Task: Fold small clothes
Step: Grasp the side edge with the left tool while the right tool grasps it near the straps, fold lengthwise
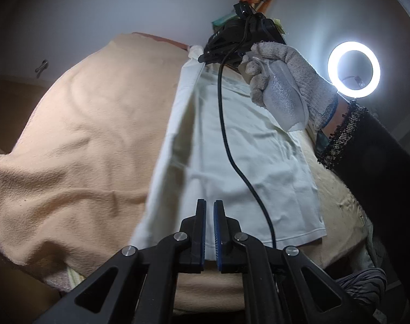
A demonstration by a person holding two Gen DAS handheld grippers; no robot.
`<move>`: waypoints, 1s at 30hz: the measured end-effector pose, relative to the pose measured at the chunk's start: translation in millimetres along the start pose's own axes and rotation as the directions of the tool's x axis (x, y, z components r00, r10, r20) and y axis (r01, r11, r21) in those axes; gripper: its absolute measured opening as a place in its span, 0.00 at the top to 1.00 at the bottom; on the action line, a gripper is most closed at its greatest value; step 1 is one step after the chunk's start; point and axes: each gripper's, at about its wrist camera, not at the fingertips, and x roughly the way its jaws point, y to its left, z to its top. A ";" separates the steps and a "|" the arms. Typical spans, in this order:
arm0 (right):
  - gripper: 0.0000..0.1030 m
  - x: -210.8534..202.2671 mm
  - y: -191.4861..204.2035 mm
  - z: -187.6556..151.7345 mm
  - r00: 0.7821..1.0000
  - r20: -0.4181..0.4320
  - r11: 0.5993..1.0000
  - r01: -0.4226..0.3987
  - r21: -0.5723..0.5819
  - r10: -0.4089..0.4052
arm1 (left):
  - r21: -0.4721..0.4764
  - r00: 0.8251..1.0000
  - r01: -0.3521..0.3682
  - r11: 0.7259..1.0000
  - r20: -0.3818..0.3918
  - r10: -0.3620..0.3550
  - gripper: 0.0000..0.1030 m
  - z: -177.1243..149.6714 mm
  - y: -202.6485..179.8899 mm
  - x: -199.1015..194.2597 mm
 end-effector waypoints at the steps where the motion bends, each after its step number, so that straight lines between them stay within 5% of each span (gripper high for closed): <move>1: 0.95 -1.8 -2.7 -1.7 1.000 0.006 1.000 -0.003 0.002 0.003 | 0.013 1.000 0.005 1.000 0.000 -0.005 0.98 0.1 -4.8 0.2; 6: 0.95 -14.9 -20.7 -10.5 1.000 0.014 1.000 0.003 0.012 -0.004 | 0.082 0.996 -0.078 0.994 0.046 0.074 0.94 -0.8 -17.4 -4.3; 8: 0.95 -13.4 -23.4 -9.9 1.000 0.014 1.000 -0.004 0.019 0.003 | 0.103 0.988 -0.144 0.984 0.072 0.137 0.57 -1.1 -14.9 -7.5; 13: 0.95 -7.5 -22.0 -8.4 1.000 0.019 1.000 -0.014 0.016 0.013 | 0.156 0.960 -0.277 0.948 0.078 0.267 0.43 -8.5 -5.5 2.1; 16: 0.95 -8.8 -23.3 -6.3 1.000 0.020 1.000 -0.016 0.013 0.016 | 0.154 0.952 -0.304 0.940 0.039 0.302 0.51 -11.6 3.4 15.6; 18: 0.95 -9.6 -23.8 -4.1 1.000 0.022 1.000 -0.018 0.009 0.018 | 0.134 0.955 -0.296 0.946 0.011 0.297 0.75 -11.3 11.2 22.3; 21: 0.95 -10.0 -23.2 -3.1 1.000 0.020 1.000 -0.020 0.003 0.020 | 0.101 0.972 -0.232 0.967 -0.003 0.234 0.92 -9.0 13.8 27.4; 26: 0.95 -13.9 -21.6 -2.4 1.000 0.021 1.000 -0.023 -0.016 0.023 | 0.175 0.987 -0.160 0.971 0.040 0.156 0.94 -9.3 -18.8 18.4; 30: 0.95 -19.2 -29.1 -1.9 1.000 0.026 1.000 -0.009 -0.021 0.009 | 0.195 0.996 -0.086 0.977 0.002 0.087 0.94 -11.1 -37.2 27.3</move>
